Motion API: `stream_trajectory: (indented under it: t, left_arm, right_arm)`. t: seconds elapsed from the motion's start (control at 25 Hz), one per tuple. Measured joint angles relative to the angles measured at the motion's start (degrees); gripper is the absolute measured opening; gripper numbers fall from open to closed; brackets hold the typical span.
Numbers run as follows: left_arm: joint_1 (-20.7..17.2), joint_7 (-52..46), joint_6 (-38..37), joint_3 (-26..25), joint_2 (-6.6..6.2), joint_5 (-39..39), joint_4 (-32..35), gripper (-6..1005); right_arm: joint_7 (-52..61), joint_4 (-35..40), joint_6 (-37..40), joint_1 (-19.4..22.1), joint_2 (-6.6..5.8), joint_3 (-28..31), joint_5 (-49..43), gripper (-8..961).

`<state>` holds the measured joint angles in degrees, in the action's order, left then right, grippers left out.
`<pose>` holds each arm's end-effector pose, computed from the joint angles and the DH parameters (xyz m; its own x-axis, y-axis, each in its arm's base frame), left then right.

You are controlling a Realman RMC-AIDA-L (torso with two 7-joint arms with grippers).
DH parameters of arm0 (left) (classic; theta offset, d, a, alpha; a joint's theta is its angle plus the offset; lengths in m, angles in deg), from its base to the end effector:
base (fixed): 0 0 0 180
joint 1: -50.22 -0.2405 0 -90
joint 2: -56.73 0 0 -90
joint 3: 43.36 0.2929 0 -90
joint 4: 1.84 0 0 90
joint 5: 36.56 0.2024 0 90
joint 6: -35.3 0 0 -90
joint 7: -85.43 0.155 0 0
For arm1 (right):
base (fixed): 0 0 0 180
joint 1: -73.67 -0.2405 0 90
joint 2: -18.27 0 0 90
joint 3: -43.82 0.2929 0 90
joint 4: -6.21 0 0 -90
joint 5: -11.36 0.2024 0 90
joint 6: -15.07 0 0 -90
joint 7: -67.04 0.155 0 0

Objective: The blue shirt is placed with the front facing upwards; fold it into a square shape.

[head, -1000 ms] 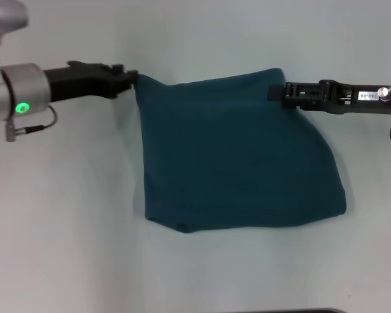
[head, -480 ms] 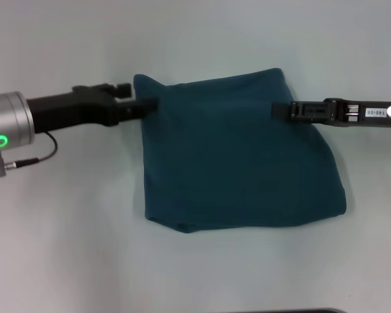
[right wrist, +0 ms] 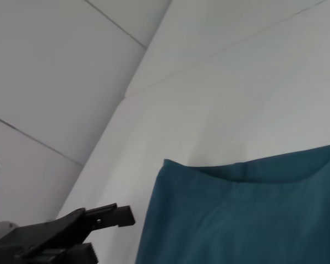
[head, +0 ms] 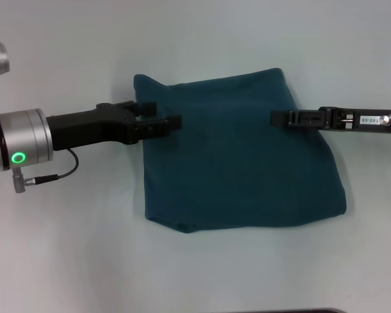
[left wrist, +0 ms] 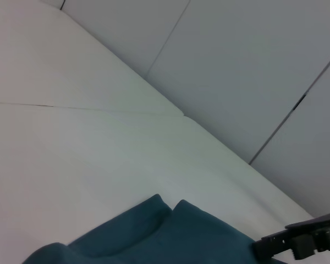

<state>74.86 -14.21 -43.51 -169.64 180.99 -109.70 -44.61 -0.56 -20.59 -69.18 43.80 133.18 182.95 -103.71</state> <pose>-0.2706 0.3302 -0.0729 0.5905 0.6144 0.5233 0.7202 -0.6938 0.0018 0.3185 0.3349 -0.0327 0.3028 -0.8415 -0.4474 -0.8983 -0.4088 0.1611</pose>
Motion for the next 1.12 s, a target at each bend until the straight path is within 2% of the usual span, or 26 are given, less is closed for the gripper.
stream_trajectory:
  t: [0.24, 0.36, 0.8, 1.12]
  left_arm:
    - [0.13, 0.67, -1.05, 0.09, 0.0, -0.08, -0.06, 810]
    - [0.47, 0.87, -1.31, 0.52, 0.0, -0.08, -0.03, 810]
    - [1.0, 0.95, -0.88, 1.48, -0.06, 0.05, 0.23, 809]
    - [1.33, 0.95, -2.07, 1.28, -0.18, -0.08, -0.66, 810]
  right_arm:
    - [0.04, 0.29, 1.21, -0.17, 0.03, -1.43, -0.22, 697]
    - [0.45, 0.66, 2.97, -0.28, 0.03, -3.35, -0.31, 519]
    - [-1.11, 1.22, 6.46, -0.97, 0.26, -4.24, -0.87, 88]
    - [-3.06, -1.42, 3.38, -1.45, 0.45, -3.1, 2.49, 46]
